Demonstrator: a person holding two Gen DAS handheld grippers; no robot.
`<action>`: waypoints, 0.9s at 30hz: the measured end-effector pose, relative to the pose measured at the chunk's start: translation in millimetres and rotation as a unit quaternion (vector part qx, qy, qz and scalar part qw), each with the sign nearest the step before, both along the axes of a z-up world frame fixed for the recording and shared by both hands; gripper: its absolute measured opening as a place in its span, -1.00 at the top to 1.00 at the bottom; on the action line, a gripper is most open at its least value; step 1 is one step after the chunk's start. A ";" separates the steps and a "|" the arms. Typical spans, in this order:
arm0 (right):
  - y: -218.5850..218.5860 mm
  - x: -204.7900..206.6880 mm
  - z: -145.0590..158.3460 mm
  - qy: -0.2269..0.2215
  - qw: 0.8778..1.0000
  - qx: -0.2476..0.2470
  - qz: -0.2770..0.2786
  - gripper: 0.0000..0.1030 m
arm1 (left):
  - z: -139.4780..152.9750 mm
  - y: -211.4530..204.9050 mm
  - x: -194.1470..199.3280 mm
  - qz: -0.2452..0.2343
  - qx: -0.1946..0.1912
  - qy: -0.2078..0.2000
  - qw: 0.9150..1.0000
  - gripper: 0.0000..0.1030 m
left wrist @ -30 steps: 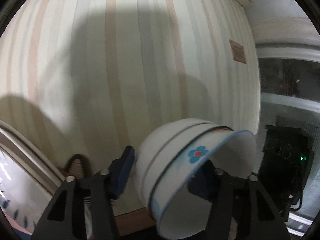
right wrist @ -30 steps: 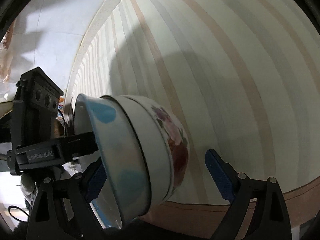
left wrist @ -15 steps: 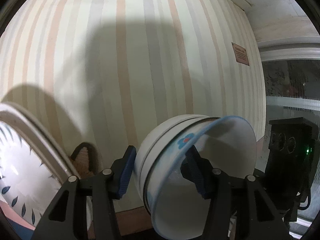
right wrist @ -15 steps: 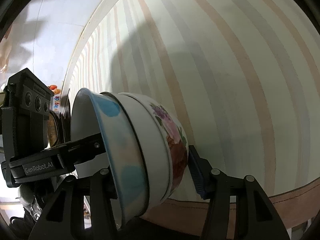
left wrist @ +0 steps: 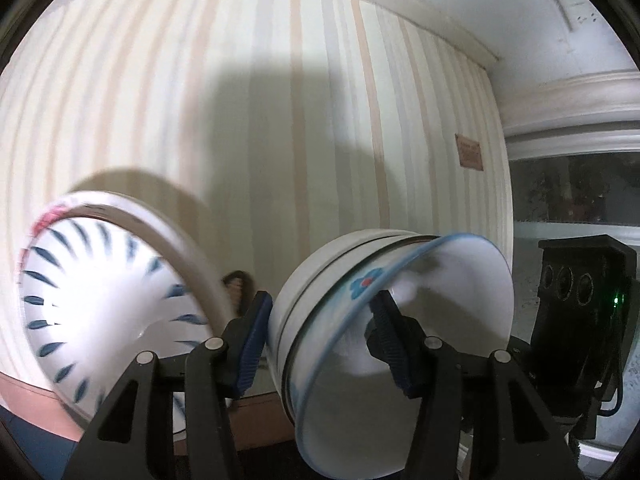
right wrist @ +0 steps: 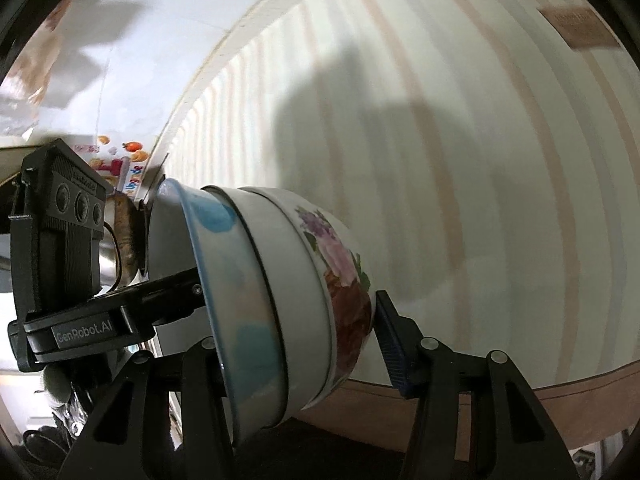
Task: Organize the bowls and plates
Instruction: 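Lift the bowl stack and carry it over the plate stack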
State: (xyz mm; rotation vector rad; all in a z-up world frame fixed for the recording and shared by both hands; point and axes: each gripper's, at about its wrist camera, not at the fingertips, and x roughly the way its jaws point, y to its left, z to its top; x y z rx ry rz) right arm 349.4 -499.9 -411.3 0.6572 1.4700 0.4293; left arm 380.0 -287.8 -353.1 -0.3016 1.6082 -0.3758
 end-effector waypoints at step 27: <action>166.5 14.0 -17.9 0.020 0.998 0.020 0.048 -0.09 | -14.2 139.1 -0.9 0.049 0.043 0.009 0.998 0.03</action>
